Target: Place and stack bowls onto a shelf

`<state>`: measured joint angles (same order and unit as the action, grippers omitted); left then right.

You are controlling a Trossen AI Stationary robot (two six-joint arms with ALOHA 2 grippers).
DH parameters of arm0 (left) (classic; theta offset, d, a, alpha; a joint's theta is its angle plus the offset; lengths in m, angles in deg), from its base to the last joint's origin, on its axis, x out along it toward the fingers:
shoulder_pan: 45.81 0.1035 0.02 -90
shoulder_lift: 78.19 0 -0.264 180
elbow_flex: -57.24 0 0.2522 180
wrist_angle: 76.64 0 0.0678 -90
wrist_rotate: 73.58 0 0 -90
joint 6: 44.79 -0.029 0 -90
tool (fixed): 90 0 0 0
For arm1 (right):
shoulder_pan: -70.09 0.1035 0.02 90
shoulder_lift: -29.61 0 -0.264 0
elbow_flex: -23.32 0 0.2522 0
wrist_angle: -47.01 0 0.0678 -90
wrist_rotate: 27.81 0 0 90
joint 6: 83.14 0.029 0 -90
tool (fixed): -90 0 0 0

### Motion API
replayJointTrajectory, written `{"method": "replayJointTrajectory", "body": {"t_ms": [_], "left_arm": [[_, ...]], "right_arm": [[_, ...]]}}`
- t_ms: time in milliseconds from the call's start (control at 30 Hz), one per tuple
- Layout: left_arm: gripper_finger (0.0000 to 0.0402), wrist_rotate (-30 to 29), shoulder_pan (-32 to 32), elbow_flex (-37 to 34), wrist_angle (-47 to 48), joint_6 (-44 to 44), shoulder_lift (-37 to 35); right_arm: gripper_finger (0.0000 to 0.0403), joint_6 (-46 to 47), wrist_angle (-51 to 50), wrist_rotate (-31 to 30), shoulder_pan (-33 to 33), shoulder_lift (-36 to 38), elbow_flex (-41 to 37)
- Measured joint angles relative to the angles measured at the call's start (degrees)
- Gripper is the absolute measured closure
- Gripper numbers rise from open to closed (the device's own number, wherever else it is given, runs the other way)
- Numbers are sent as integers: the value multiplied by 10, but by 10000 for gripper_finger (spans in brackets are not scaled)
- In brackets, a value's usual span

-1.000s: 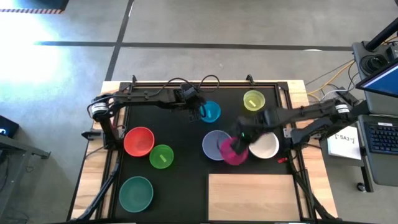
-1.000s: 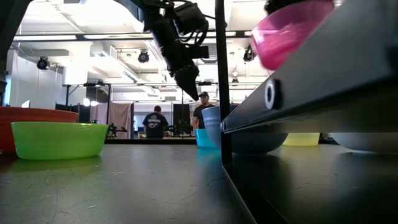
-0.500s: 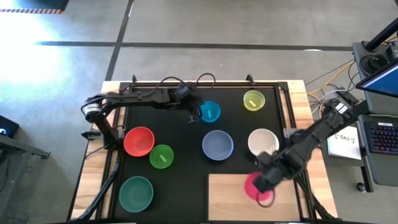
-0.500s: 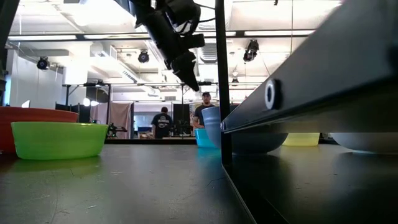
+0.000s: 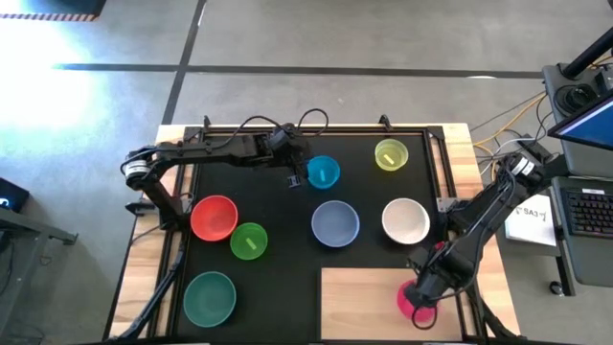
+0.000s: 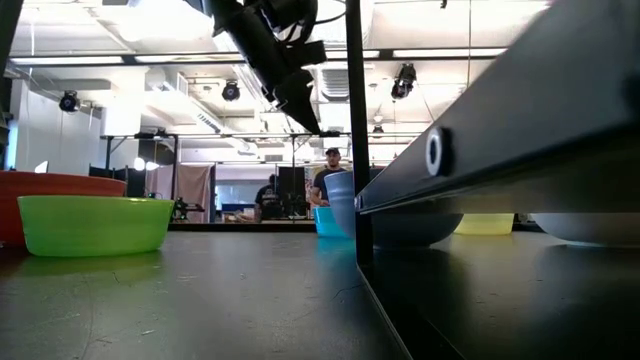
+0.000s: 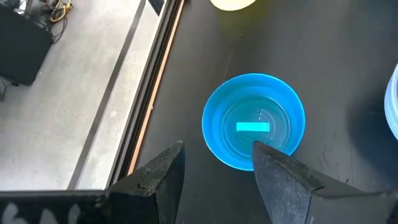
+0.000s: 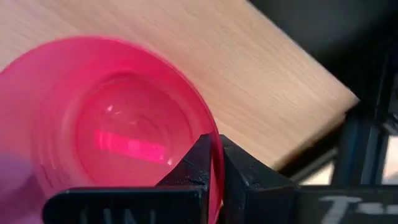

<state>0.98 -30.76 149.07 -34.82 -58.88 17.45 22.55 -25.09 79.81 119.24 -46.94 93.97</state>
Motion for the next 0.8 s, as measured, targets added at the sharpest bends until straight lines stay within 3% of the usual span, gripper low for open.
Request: {"method": "replayJointTrajectory", "body": {"t_ms": [333,800], "left_arm": [[232,0,0,0,-5,-2,0],[232,0,0,0,-25,0,0]], "right_arm": [[387,-83,63,19,1,0,-30],[302,-242,52,20,1,-1,-8]]}}
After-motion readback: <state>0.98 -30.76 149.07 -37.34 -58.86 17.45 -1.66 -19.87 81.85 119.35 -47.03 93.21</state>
